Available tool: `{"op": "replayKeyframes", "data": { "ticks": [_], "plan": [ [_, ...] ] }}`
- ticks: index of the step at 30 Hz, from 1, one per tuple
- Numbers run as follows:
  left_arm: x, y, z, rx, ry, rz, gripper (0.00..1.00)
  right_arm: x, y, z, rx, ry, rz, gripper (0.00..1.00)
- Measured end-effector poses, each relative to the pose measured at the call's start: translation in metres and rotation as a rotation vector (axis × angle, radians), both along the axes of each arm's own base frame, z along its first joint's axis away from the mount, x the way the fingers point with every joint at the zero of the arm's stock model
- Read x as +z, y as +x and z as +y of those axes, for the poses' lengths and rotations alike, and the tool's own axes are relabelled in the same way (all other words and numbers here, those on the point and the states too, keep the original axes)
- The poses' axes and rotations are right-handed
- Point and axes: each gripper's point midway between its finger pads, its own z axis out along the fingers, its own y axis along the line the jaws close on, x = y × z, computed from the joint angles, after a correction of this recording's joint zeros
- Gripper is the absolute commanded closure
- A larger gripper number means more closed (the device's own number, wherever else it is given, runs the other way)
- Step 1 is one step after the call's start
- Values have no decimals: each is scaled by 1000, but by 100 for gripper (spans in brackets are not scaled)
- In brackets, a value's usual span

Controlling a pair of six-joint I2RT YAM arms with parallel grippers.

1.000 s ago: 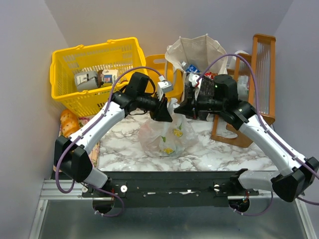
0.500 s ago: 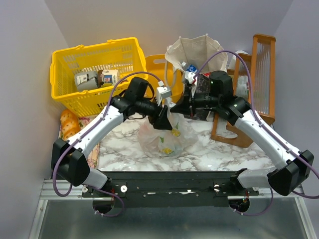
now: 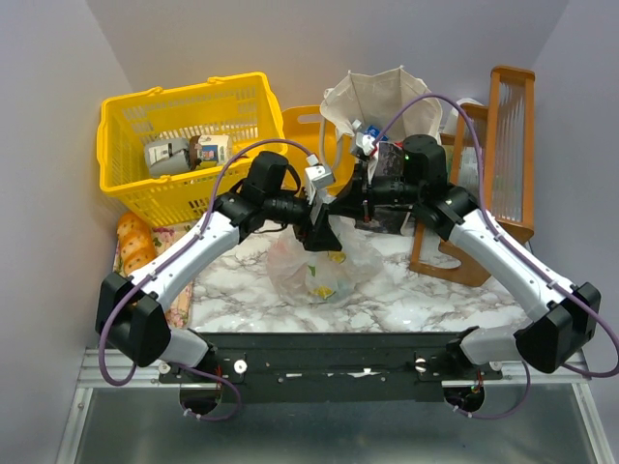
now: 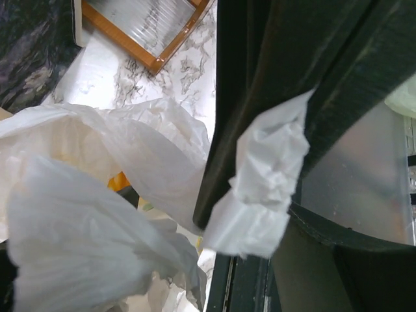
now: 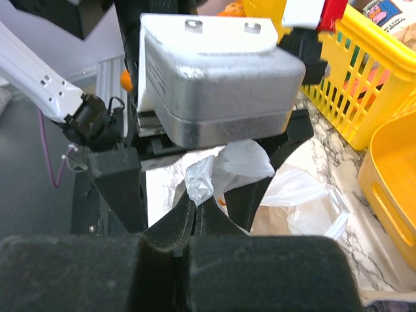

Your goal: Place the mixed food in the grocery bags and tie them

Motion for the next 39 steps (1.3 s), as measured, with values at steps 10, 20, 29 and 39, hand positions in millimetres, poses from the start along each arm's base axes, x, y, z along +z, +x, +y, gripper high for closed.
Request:
{"op": "replayKeyframes", "data": {
  "ticks": [10,20,29,39],
  "plan": [
    [-4,7,-8,52,-44,30,83,-10,4,2,-34,17,48,94],
    [-10,5,-8,75,-52,45,100,-20,20,-6,-154,1,99,37],
    [-15,3,-4,62,-37,7,100,26,12,-37,-187,110,107,30],
    [-21,-15,0,-33,-12,-36,100,9,26,-30,-142,133,275,36]
  ]
}}
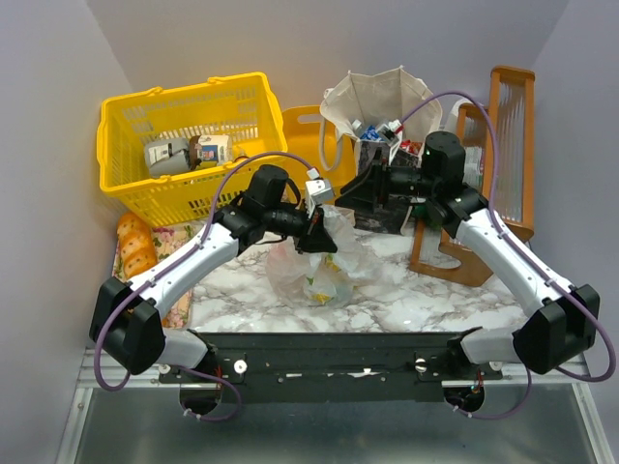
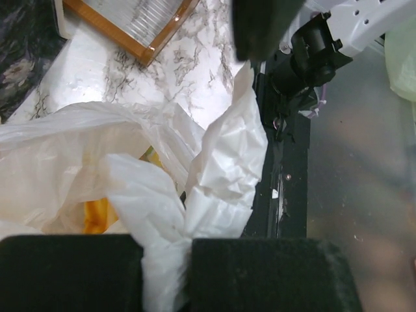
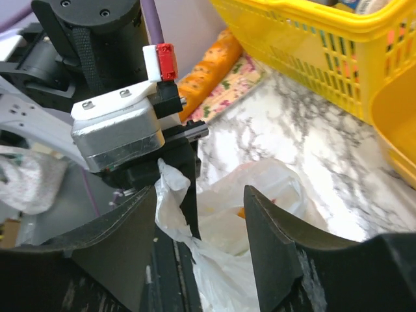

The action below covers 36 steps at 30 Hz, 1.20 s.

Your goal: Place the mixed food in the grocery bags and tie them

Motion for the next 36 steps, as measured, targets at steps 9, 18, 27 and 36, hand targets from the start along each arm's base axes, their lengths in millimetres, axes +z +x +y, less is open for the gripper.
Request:
{"op": "replayKeyframes", "data": {
  "ticks": [9,18,27,36],
  "plan": [
    [-1,-9,-1,-36,5,0,100,4,-8,15,98,61,4,49],
    [-4,-12,-1,-43,15,12,100,-12,-16,28,162,54,51,50],
    [-5,-15,0,-52,19,15,100,-14,-19,30,185,57,47,53],
    [-9,-18,2,-60,36,22,100,-17,-26,34,222,53,34,71]
  ]
}}
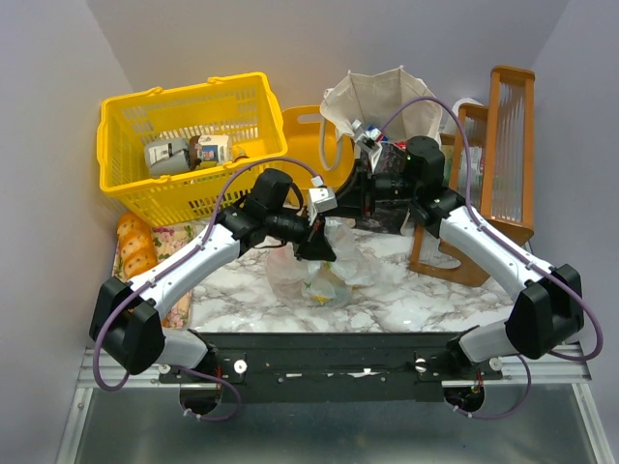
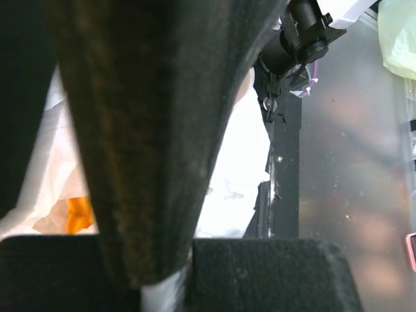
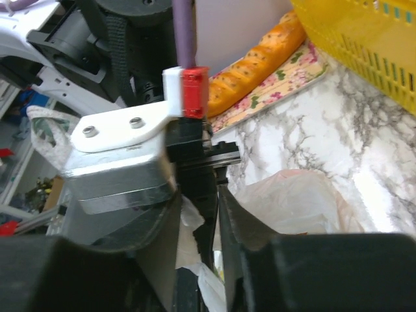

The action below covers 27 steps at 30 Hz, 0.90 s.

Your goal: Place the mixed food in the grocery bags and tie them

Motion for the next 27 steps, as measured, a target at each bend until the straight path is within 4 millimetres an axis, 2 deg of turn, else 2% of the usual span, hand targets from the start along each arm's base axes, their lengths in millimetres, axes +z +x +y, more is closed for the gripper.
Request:
{"op": "replayKeyframes", "data": {
  "ticks": [1,3,7,13,14,15,17,18,21,27],
  "plan": [
    [0,0,0,0,2,1,100,0,-1,0,6,0,-3,75],
    [-2,-1,1,2,10,9,100,-2,-3,0,14,-2,-5,78],
    [-6,-1,3,13,28,15,100,-9,-9,-1,34,-9,-2,99],
    [-6,-1,3,15,32,12,99,-18,-19,-3,47,-20,6,99],
    [-6,-1,3,14,32,12,94,-18,-19,-4,42,-22,5,99],
    [-6,-1,3,14,32,11,77,-18,-20,-4,35,-22,3,99],
    [-6,0,2,15,31,8,61,-16,-19,-4,12,-26,-1,99],
    [-5,1,2,23,33,3,46,-15,-18,-5,-2,-28,-3,99],
    [-3,7,3,41,35,-30,25,-10,-18,-5,-44,-31,-15,99],
    [14,15,11,108,37,-131,10,-12,-8,-6,-118,-51,-8,99]
  ]
}}
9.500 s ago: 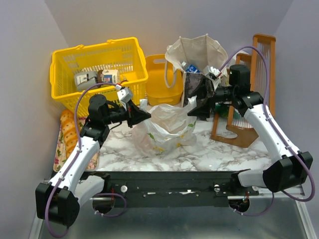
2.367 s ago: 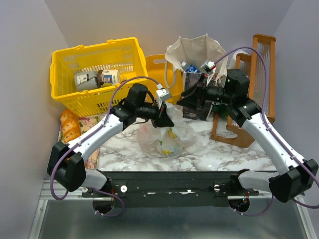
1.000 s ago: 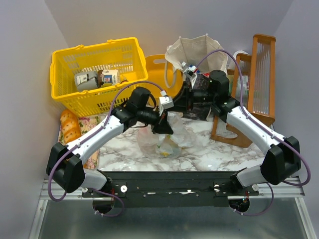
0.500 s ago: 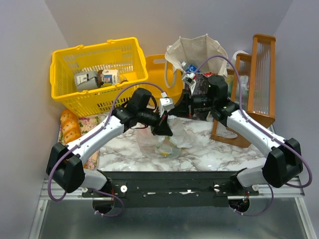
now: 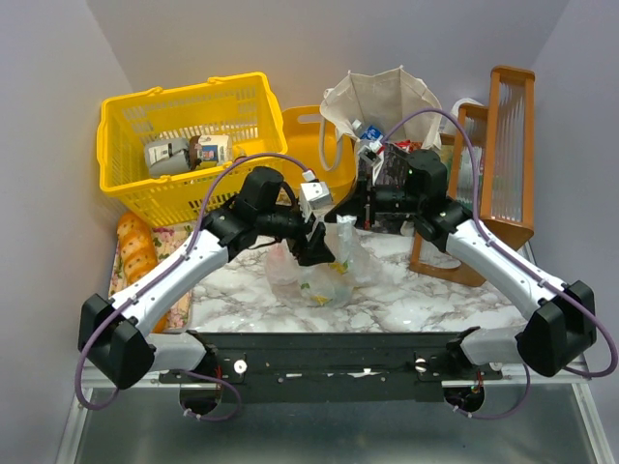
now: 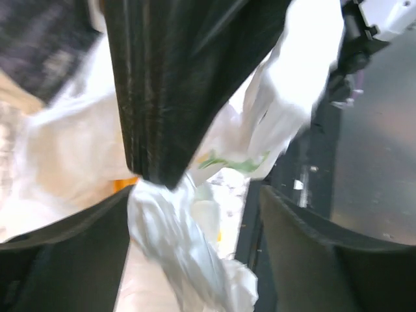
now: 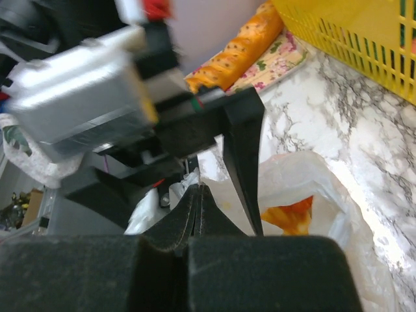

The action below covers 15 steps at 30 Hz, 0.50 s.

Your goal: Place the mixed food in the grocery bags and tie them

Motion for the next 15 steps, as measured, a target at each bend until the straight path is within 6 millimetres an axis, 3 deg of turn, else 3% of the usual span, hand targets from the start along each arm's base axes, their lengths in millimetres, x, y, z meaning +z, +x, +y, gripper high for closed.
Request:
{"op": "replayKeyframes", "data": {
  "ticks": [2,4,15],
  "plan": [
    [9,5,5,34,7,-54,9,-2,3,0,-16,-7,5,99],
    [15,9,11,68,20,-93,1,-3,4,0,-27,-10,7,99],
    [46,24,54,288,102,-270,6,-6,11,-2,-68,-26,16,99]
  ]
}}
